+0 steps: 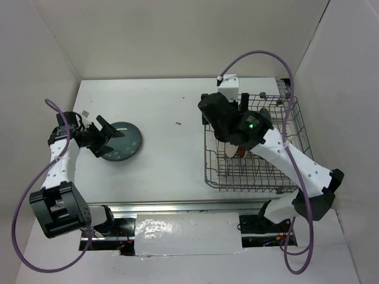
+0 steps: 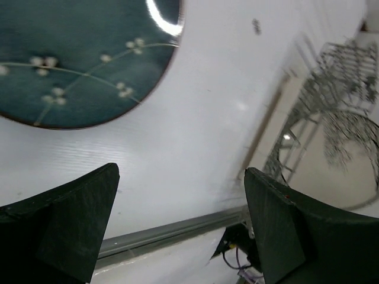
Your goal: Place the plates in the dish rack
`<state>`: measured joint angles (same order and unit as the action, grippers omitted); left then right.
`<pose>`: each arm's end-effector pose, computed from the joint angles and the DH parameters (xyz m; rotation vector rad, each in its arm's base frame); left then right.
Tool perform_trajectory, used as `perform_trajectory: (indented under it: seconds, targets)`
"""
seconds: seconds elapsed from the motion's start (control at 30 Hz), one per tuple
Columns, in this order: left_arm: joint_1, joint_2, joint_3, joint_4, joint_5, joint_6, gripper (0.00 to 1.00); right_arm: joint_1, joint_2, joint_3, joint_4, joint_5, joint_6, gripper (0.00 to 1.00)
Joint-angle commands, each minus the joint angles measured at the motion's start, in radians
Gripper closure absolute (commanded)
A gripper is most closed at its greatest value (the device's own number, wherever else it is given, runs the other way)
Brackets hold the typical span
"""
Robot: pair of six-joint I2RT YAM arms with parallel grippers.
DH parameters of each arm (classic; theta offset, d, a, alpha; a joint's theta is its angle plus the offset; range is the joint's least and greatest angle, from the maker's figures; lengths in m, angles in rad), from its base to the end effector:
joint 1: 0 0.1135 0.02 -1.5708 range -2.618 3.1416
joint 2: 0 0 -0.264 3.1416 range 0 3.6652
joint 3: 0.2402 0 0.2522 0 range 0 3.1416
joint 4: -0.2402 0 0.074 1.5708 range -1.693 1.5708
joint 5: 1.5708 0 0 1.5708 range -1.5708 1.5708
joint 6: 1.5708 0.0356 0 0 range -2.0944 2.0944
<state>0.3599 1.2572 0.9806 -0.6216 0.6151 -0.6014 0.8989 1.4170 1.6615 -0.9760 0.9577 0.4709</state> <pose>0.2457 0.0705 0.2748 -0.8788 2.2653 -0.8632 0.1927 0.1956 0.4288 0.0268 1.9723 -0.2303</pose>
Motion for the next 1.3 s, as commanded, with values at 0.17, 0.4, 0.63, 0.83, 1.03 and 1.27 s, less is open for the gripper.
perform_trajectory:
  seconds: [0.17, 0.4, 0.63, 0.83, 1.03, 1.27]
  targets:
    - [0.073, 0.166, 0.104, -0.052, -0.296, -0.049, 0.01, -0.046, -0.052, 0.139, 0.112, -0.322, -0.110, 0.01]
    - [0.100, 0.300, 0.119, -0.107, -0.472, -0.135, 0.02, -0.121, 0.017, 0.205, 0.094, -0.496, -0.126, 0.00]
    - [0.154, 0.311, -0.011, 0.097, -0.336, -0.184, 0.01, -0.199, 0.089, 0.288, 0.046, -0.617, -0.120, 0.00]
    - [0.154, 0.301, -0.098, 0.258, -0.239, -0.212, 0.11, -0.281, 0.129, 0.342, 0.036, -0.684, -0.117, 0.00]
    - [0.157, 0.312, -0.161, 0.351, -0.213, -0.224, 0.06, -0.311, 0.154, 0.424, 0.013, -0.721, -0.117, 0.00]
    - [0.168, 0.367, -0.221, 0.513, -0.080, -0.274, 0.18, -0.321, 0.142, 0.442, 0.031, -0.727, -0.123, 0.00]
